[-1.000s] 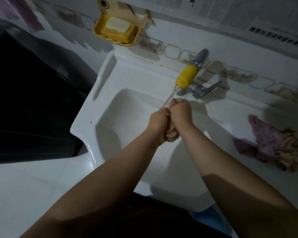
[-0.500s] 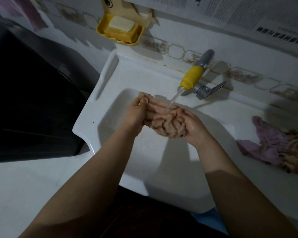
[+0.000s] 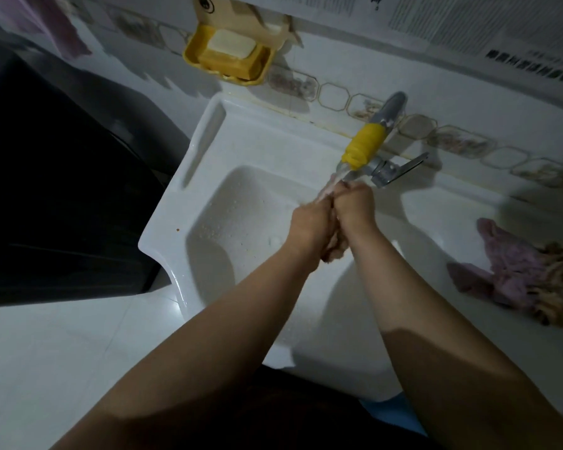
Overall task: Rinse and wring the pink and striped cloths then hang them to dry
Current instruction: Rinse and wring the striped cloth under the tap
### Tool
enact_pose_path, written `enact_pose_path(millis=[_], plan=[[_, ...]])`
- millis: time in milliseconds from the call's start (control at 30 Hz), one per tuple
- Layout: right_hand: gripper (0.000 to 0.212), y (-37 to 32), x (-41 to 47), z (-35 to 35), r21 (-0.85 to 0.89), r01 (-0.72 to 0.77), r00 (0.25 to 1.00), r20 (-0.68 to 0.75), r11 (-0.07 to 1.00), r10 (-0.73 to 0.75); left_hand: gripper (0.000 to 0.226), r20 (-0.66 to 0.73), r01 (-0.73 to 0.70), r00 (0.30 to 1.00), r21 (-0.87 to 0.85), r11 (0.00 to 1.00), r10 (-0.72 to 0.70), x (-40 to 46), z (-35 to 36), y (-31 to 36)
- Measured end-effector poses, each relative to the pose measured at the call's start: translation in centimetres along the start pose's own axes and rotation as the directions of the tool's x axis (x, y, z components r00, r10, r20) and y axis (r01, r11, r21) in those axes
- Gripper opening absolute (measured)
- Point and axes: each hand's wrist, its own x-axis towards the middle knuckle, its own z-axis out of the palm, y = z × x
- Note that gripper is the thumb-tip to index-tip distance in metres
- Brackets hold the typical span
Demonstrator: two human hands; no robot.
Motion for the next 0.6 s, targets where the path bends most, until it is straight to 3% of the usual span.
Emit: enact_pose_path(millis=[167,333,467,600], plan=[[0.044,0.1,-3.7,1.9,-0.097,0.113,0.993,0.042,0.989,-0.109,0.046,-0.190,0.013,0.982,0.156,0.988,0.017,2.0,-2.1,1.2],[0.041,0.8,-0.1,0.8,-0.074,-0.003,1.000,-0.006,0.997,0.002,0.052,-0.093,0.044,0.995,0.035,0.998,-0.041,0.4,-0.1,0.5],[0.049,0.3,-3.6,1.8,-0.104,0.096,0.995,0.042,0.990,-0.092,0.048,-0.125,-0.007,0.992,-0.024,1.000,0.004,1.2,-1.5,1.4],[0.045,0.4,-3.5,1.5,-0.137,0.114,0.993,-0.006,0.984,-0.116,0.049,-0.011,0.041,0.999,-0.072,0.997,-0.041,0.3,-1.4,0.2]])
